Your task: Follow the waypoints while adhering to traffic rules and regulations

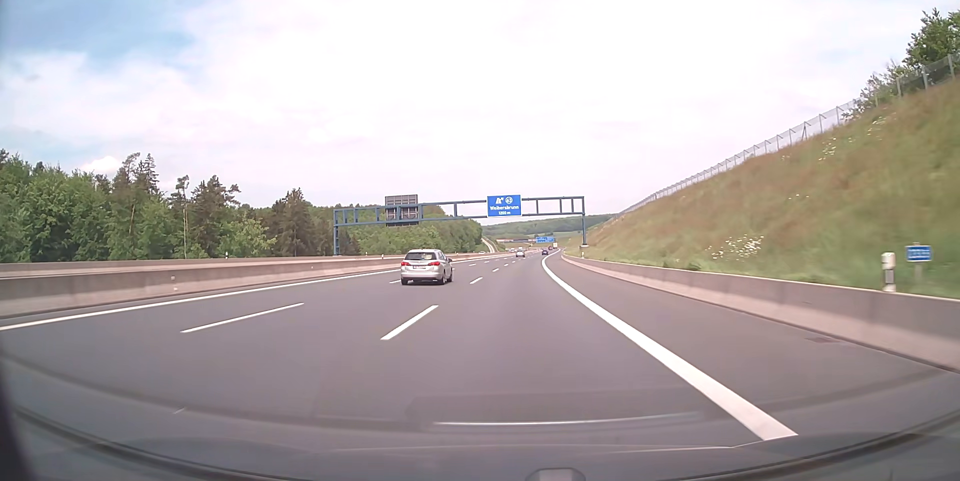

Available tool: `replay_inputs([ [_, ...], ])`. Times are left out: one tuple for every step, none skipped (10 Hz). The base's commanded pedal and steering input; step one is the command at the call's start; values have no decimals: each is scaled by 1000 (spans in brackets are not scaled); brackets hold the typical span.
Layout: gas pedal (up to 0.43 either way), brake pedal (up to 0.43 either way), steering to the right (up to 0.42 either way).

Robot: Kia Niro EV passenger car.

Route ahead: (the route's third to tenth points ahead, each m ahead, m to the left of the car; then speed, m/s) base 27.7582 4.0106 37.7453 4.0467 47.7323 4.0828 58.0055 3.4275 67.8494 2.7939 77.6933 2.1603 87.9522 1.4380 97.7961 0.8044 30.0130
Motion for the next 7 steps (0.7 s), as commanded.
replay_inputs([
  [0,0,4],
  [0,0,4],
  [0,0,4],
  [0,0,4],
  [0,0,4],
  [0,0,3],
  [0,0,4],
])
